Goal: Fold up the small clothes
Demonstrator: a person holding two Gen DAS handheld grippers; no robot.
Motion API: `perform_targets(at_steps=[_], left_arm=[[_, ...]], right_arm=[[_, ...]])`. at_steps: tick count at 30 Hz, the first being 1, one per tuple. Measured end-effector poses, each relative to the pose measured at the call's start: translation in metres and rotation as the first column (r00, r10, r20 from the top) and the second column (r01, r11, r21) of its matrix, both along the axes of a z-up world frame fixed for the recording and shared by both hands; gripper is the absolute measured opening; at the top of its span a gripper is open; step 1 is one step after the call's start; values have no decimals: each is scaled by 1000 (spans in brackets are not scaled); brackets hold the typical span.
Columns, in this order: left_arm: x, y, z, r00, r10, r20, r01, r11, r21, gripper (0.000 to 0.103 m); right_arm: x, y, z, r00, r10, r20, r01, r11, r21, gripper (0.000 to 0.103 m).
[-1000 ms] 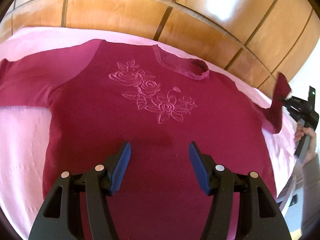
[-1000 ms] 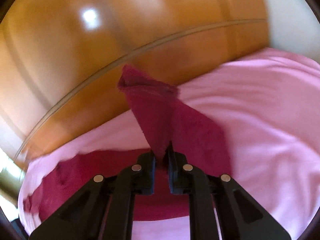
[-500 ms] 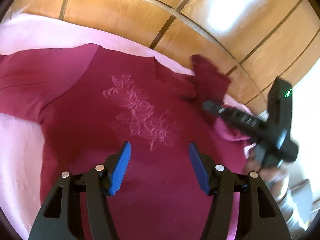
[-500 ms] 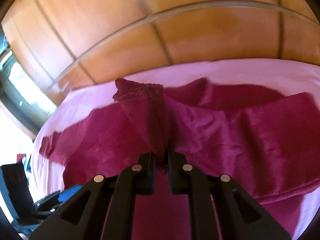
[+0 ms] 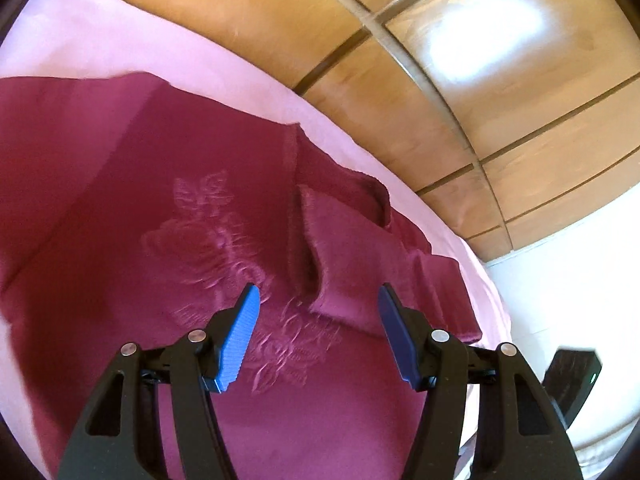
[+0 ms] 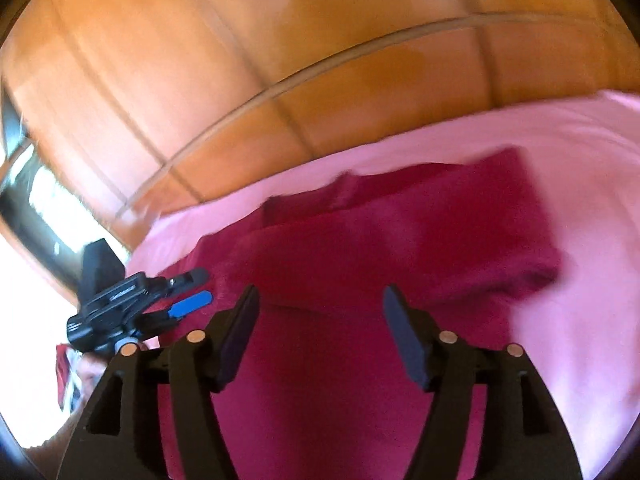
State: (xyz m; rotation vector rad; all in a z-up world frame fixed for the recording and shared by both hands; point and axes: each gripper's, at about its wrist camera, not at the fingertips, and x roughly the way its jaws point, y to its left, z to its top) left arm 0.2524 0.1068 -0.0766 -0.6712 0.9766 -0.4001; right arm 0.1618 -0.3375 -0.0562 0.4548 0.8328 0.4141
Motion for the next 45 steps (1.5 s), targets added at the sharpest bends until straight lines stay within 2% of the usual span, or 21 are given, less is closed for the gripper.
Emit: perform_targets(at_steps=[1, 2, 4, 5, 7, 8, 9, 12, 14, 18, 21, 23, 26, 28, 33, 35, 38, 40, 42, 45], left_arm=[[7, -7, -2, 1000, -2, -12, 2, 1000, 7, 60], [13, -11, -5, 1000, -2, -21, 2, 1000, 14, 60], [21, -20, -9, 999, -2, -34, 4, 999, 32, 59], [25, -25, -10, 999, 2, -37, 0, 999, 49, 54], [31, -33, -10, 999, -4, -41, 7, 997, 77, 34], [33, -37, -9, 999, -7, -40, 11, 996, 91, 19], [34, -37, -8, 999, -4, -35, 7, 995, 104, 11], [30, -30, 4, 1000, 16, 16, -18, 995, 96, 8], [27, -21, 15, 998, 30, 51, -34, 996, 84, 8], [12, 12, 35, 988, 87, 124, -99, 991, 91, 8], [7, 29, 26, 989, 101, 110, -116, 984, 137, 8], [6, 27, 15, 991, 98, 96, -117, 970, 215, 8], [3, 22, -14, 995, 93, 26, -97, 950, 298, 7], [-4, 18, -17, 995, 82, 53, -95, 935, 341, 7], [-6, 19, -4, 993, 66, 95, -95, 934, 343, 7], [-2, 18, -3, 993, 56, 106, -89, 938, 336, 7], [-4, 17, -1, 992, 44, 121, -83, 937, 340, 7], [-6, 18, 2, 990, 44, 131, -86, 937, 340, 7], [-7, 19, 4, 990, 45, 136, -88, 938, 335, 7], [-10, 21, 5, 988, 49, 147, -97, 933, 345, 7]], right_arm=[[-7, -21, -3, 999, -32, -18, 33, 999, 37, 79], [-12, -37, -6, 998, -60, -34, 62, 995, 72, 83], [-20, -68, -11, 990, -127, -54, 134, 980, 146, 84], [-21, -77, -14, 987, -147, -65, 156, 972, 173, 84], [-18, -89, -23, 981, -172, -94, 190, 950, 248, 89], [-15, -92, -27, 978, -178, -105, 202, 933, 297, 91], [-13, -95, -29, 977, -182, -110, 209, 921, 329, 92], [8, -94, -37, 976, -174, -132, 216, 852, 477, 94], [21, -90, -44, 971, -181, -157, 237, 816, 528, 96], [40, -102, -56, 952, -237, -194, 306, 773, 556, 97], [48, -109, -64, 945, -252, -207, 326, 744, 584, 97], [49, -107, -69, 944, -257, -205, 328, 755, 568, 97], [44, -99, -65, 947, -262, -186, 321, 799, 509, 96], [38, -93, -61, 949, -251, -188, 312, 826, 470, 96], [19, -82, -40, 966, -158, -205, 216, 928, 303, 95], [8, -73, -14, 986, -103, -129, 129, 967, 221, 95], [9, -64, 19, 995, -95, -17, 97, 987, 128, 95], [31, -54, 27, 996, -90, 14, 89, 992, 94, 93], [57, -41, 24, 997, -75, 7, 75, 996, 42, 90], [100, -18, 1, 996, -82, -41, 79, 993, -86, 88]])
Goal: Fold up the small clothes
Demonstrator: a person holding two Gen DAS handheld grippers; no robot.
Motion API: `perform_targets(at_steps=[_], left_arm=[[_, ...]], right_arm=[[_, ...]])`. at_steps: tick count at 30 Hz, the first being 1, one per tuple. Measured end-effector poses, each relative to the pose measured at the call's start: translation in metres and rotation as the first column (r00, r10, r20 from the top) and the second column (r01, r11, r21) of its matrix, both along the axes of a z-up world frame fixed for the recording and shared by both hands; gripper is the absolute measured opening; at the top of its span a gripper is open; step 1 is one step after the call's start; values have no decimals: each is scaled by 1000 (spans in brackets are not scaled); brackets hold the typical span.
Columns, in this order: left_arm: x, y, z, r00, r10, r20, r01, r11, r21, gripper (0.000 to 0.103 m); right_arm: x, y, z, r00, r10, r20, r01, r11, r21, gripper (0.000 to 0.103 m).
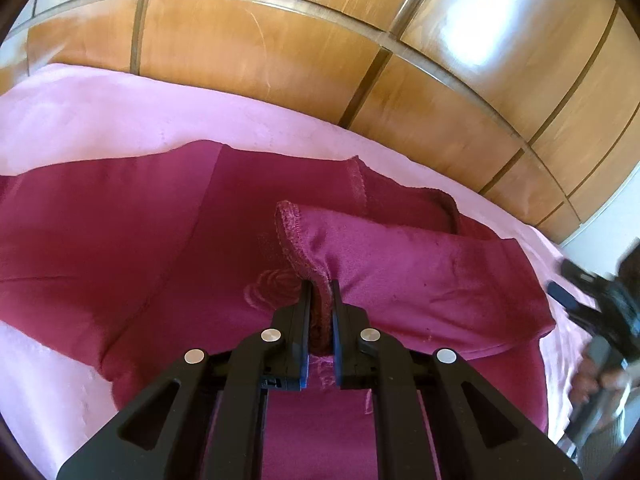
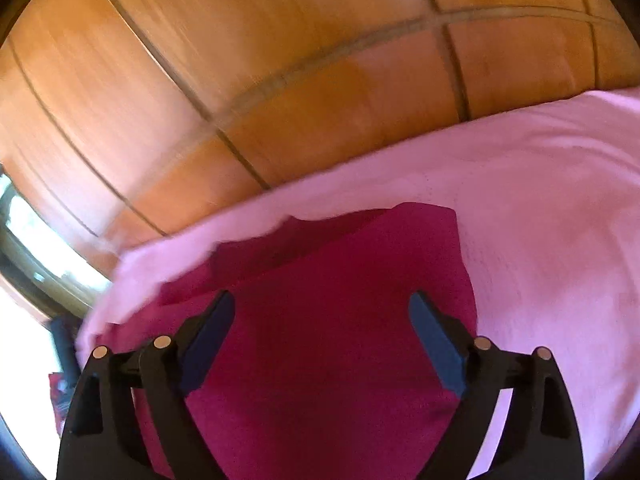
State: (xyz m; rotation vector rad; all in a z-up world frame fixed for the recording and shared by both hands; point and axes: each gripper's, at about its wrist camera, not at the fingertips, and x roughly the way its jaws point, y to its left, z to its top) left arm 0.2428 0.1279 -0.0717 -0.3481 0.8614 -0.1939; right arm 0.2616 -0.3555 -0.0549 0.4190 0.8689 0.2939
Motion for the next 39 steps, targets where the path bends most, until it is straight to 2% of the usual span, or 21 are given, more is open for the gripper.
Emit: perform_targets(at_steps=[4, 7, 9, 11, 13, 14, 16, 19, 20, 21, 25, 28, 30, 33, 36, 39], left_arm=[[2, 6, -9, 1000, 23, -19, -22, 999, 28, 7], [9, 2, -20, 999, 31, -24, -29, 997, 65, 8], [14, -5, -22, 999, 41, -4, -40, 992, 119, 10], [18, -6, -22, 999, 50, -5, -49, 992, 120, 10], [17, -1, -21, 998, 67, -12, -65, 994, 88, 11], [15, 1, -20, 997, 71, -12, -70, 994, 84, 14], [6, 4, -16, 997, 82, -2, -82, 992, 93, 15], [-12, 11, -9, 995, 101, 16, -103, 986, 128, 32], [-19, 14, -7, 994, 109, 26, -112, 984, 135, 43], [-26, 18, -5, 992, 122, 36, -126, 981, 145, 49], [-59, 41, -4, 988, 148, 41, -152, 982, 109, 49], [-81, 64, -3, 983, 176, 47, -178, 983, 37, 49], [-93, 84, -5, 972, 232, 30, -233, 973, 10, 49], [-107, 123, -11, 947, 321, -17, -321, 944, -70, 49], [-122, 167, -17, 904, 424, -57, -428, 894, -133, 49], [-135, 200, -20, 868, 492, -73, -495, 842, -215, 49]], right_arm=[[18, 8, -36, 999, -36, -34, 30, 988, -149, 87], [16, 11, -51, 999, -46, 8, 47, 977, -207, 89], [20, 18, -55, 999, -41, 10, 42, 963, -267, 94], [22, 27, -59, 1000, -25, 2, 24, 946, -324, 98], [19, 32, -60, 1000, -22, 2, 21, 928, -372, 98], [19, 32, -60, 1000, -23, 3, 23, 924, -382, 98], [20, 33, -61, 1000, -26, 7, 27, 923, -384, 98], [14, 34, -55, 999, -35, 25, 42, 919, -392, 98], [10, 35, -49, 998, -46, 38, 58, 917, -394, 99], [4, 35, -45, 997, -55, 52, 71, 918, -390, 100], [-22, 43, -33, 994, -62, 96, 94, 920, -381, 100], [-49, 53, -33, 994, -28, 105, 64, 931, -358, 100], [-61, 62, -36, 995, 5, 100, 31, 933, -359, 100], [-80, 80, -43, 994, 62, 92, -21, 921, -390, 100], [-85, 99, -50, 992, 105, 70, -66, 902, -426, 101], [-89, 108, -59, 990, 131, 44, -98, 889, -447, 101]])
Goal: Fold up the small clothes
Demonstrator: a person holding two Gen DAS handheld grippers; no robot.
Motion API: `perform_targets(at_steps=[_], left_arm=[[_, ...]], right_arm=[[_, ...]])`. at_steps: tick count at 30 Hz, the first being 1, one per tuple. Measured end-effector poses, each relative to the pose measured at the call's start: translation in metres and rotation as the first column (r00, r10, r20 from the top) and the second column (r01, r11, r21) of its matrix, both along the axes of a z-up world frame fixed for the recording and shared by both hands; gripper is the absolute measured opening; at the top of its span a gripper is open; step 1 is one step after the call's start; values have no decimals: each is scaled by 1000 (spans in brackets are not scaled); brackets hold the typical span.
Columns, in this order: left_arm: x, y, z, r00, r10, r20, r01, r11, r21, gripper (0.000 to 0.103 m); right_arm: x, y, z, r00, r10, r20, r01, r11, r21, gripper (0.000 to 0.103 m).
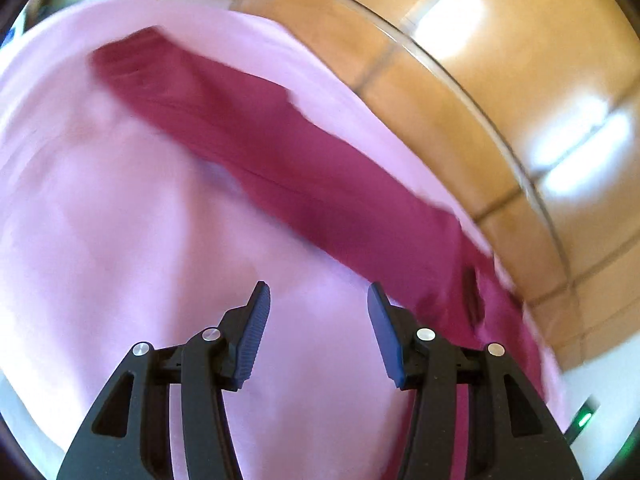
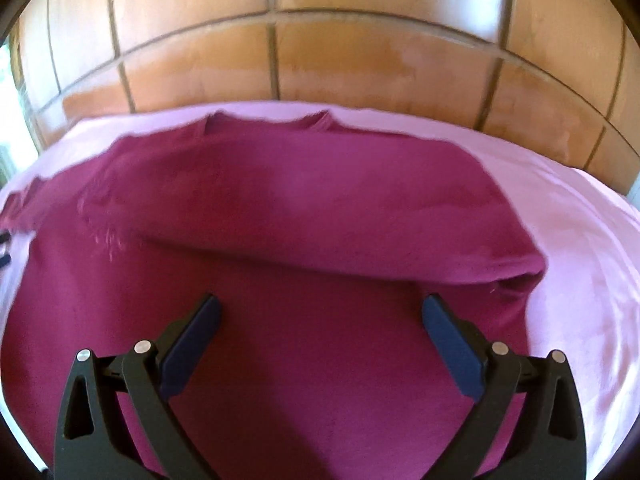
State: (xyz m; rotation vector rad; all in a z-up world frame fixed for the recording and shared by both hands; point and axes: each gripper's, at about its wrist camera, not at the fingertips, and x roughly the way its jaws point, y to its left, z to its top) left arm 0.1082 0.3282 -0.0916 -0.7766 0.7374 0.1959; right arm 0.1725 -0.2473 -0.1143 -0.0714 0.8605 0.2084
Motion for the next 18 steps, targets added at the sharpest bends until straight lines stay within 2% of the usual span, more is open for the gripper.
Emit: perform_targets(at_steps=[3, 5, 9, 12, 18], left_arm=[[-10, 38, -4, 995, 99, 16, -98, 993, -71, 55], [-18, 67, -6, 977, 210, 39, -205, 973, -102, 66], [-25, 109, -9, 945, 321, 59, -306, 934, -187, 72], [-22, 128, -9, 939, 338, 61, -317, 921, -225, 83], [-8, 161, -15, 931, 365, 30, -338, 889, -309, 85]], right_arm=[[0, -1, -3, 1000, -5, -6, 5, 1000, 12, 101], [0, -3, -4, 1000, -9, -7, 10, 1000, 25, 101], [0, -2, -5, 1000, -9, -11, 9, 1000, 14, 101], [0, -4, -5, 1000, -10, -12, 10, 1000, 21, 101], [0, -3, -5, 1000, -10, -9, 10, 1000, 13, 101]])
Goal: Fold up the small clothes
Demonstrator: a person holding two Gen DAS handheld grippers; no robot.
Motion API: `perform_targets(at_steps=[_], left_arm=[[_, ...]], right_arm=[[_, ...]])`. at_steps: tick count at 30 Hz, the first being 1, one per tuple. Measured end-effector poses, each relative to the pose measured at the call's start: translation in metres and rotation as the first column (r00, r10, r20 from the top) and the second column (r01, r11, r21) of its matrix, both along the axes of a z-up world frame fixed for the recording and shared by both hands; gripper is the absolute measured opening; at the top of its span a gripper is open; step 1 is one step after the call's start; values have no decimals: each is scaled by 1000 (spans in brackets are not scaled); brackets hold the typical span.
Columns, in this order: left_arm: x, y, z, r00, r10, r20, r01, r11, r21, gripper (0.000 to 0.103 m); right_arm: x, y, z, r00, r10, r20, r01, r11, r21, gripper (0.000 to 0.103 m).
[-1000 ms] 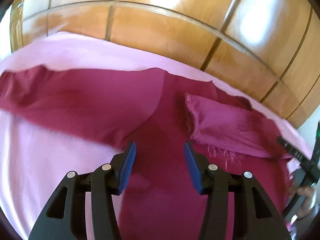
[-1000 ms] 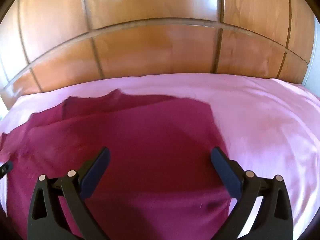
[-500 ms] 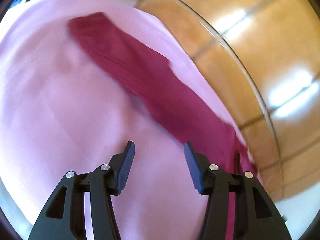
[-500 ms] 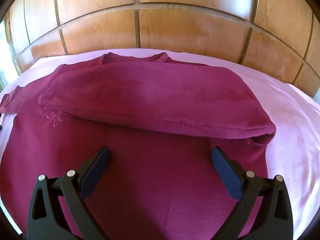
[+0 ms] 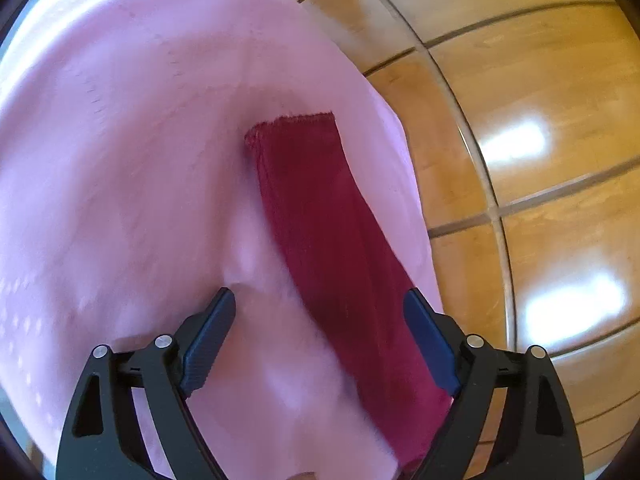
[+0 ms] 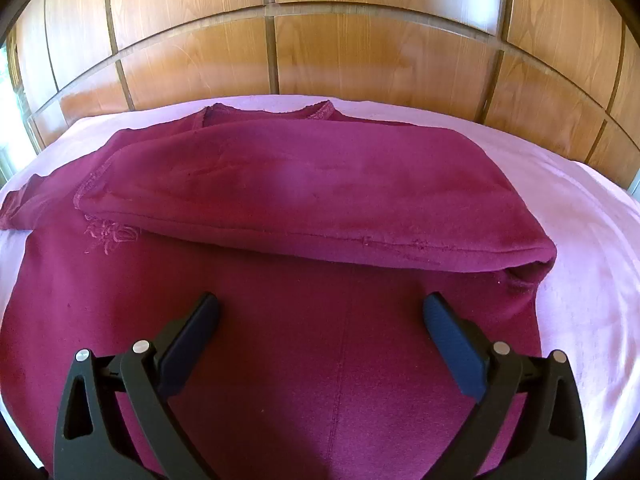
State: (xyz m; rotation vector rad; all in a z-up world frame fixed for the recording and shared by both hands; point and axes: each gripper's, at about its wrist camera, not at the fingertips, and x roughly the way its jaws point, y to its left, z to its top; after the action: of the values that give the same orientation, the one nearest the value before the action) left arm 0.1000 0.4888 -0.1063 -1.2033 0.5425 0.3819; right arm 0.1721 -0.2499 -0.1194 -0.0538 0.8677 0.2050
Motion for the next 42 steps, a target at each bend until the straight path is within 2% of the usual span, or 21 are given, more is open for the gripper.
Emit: perform_targets(at_steps=[3, 7, 9, 10, 12, 13, 15, 18, 23, 27, 30, 31, 36, 42], left_arm=[[8, 11, -4, 998, 46, 33, -44, 998, -49, 85], [18, 28, -7, 995, 85, 43, -83, 995, -57, 84], [24, 34, -5, 995, 95, 17, -94, 995, -21, 67], [28, 37, -6, 996, 91, 3, -91, 996, -8, 63], [34, 41, -8, 997, 77, -23, -76, 997, 24, 36], [37, 42, -10, 997, 71, -37, -70, 997, 35, 32], [36, 45, -12, 995, 83, -57, -80, 996, 40, 11], [34, 37, -4, 997, 61, -52, -56, 995, 81, 7], [51, -13, 39, 995, -99, 28, 90, 970, 226, 7], [67, -68, 67, 964, -253, 80, 217, 924, 315, 7], [82, -120, 77, 926, -368, 88, 314, 878, 362, 7], [89, -141, 77, 906, -414, 87, 356, 858, 371, 7], [114, -229, 64, 814, -580, 28, 520, 750, 408, 7], [136, -297, 32, 724, -686, -74, 649, 641, 410, 9]], right_arm=[[-1, 1, 0, 1000, -2, 2, 2, 1000, -2, 101], [0, 1, 0, 1000, -2, 3, 2, 1000, -3, 101], [0, 1, 0, 1000, -3, 4, 3, 1000, -5, 101], [0, 1, 0, 1000, -3, 5, 4, 1000, -6, 101], [0, 1, 0, 1000, -4, 6, 4, 1000, -8, 101], [0, 1, 0, 1000, -5, 6, 5, 1000, -8, 101], [0, 1, 0, 1000, -4, 7, 4, 1000, -7, 101], [0, 1, 0, 1000, -4, 6, 4, 1000, -8, 101], [0, 1, 0, 1000, -4, 6, 4, 1000, -7, 101], [-1, 1, 0, 1000, -3, 6, 3, 1000, -8, 101], [-1, 1, 0, 1000, -3, 7, 3, 1000, -7, 101], [-1, 2, 0, 1000, -3, 7, 3, 1000, -8, 101], [-1, 1, 0, 1000, -4, 5, 4, 1000, -5, 101], [0, 0, 1, 1000, -4, 1, 4, 1000, 6, 101]])
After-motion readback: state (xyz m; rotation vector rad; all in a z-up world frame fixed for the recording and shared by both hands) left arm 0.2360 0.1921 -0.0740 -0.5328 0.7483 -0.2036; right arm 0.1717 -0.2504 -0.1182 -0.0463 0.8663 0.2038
